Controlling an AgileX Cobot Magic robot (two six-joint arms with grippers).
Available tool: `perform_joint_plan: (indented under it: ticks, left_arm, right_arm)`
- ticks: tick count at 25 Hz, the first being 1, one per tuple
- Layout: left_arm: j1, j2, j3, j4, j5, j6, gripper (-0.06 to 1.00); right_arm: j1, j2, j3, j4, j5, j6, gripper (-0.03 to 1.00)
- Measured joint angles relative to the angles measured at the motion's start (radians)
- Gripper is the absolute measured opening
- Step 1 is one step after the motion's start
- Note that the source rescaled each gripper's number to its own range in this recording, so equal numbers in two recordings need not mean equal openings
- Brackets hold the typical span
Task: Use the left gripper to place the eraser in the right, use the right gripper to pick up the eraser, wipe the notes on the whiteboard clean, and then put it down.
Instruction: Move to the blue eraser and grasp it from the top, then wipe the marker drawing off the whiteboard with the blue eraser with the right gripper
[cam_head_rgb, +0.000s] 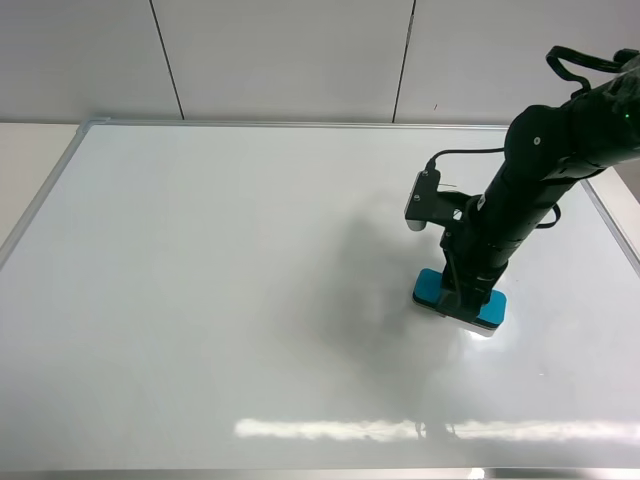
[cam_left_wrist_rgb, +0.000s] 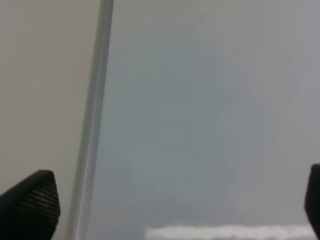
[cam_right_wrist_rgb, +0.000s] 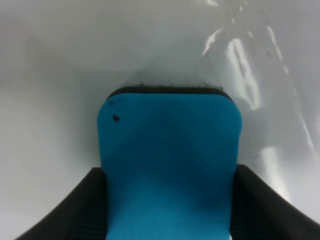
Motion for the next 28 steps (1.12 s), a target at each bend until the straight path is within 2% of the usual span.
perform_joint_plan:
  ticks: [8, 11, 13, 16, 20, 23, 26, 28]
  left_arm:
    - [0.0, 0.0, 0.0, 0.0, 0.0, 0.0, 1.0]
    - [0.0, 0.0, 0.0, 0.0, 0.001, 0.0, 1.0]
    - [0.0, 0.0, 0.0, 0.0, 0.001, 0.0, 1.0]
    - [0.0, 0.0, 0.0, 0.0, 0.001, 0.0, 1.0]
    - [0.0, 0.0, 0.0, 0.0, 0.001, 0.0, 1.0]
    - [0.0, 0.0, 0.0, 0.001, 0.001, 0.0, 1.0]
    - [0.0, 0.0, 0.0, 0.001, 0.001, 0.0, 1.0]
    - [0.0, 0.0, 0.0, 0.001, 0.001, 0.0, 1.0]
  right_arm:
    - [0.0, -0.006, 0.0, 0.039, -0.004, 0.011, 0.04]
    - [0.0, -0.037, -0.003, 0.065, -0.056, 0.074, 0.04]
    - [0.0, -0.058, -0.026, 0.061, -0.082, 0.165, 0.04]
    - [0.0, -0.061, -0.089, 0.012, -0.068, 0.323, 0.04]
    - [0.0, -0.048, -0.184, -0.085, 0.012, 0.588, 0.04]
    - [0.0, -0.01, -0.258, -0.116, 0.075, 0.8, 0.04]
    - [0.0, 0.047, -0.315, -0.127, 0.118, 0.906, 0.04]
    - [0.0, 0.088, -0.334, -0.129, 0.121, 0.932, 0.04]
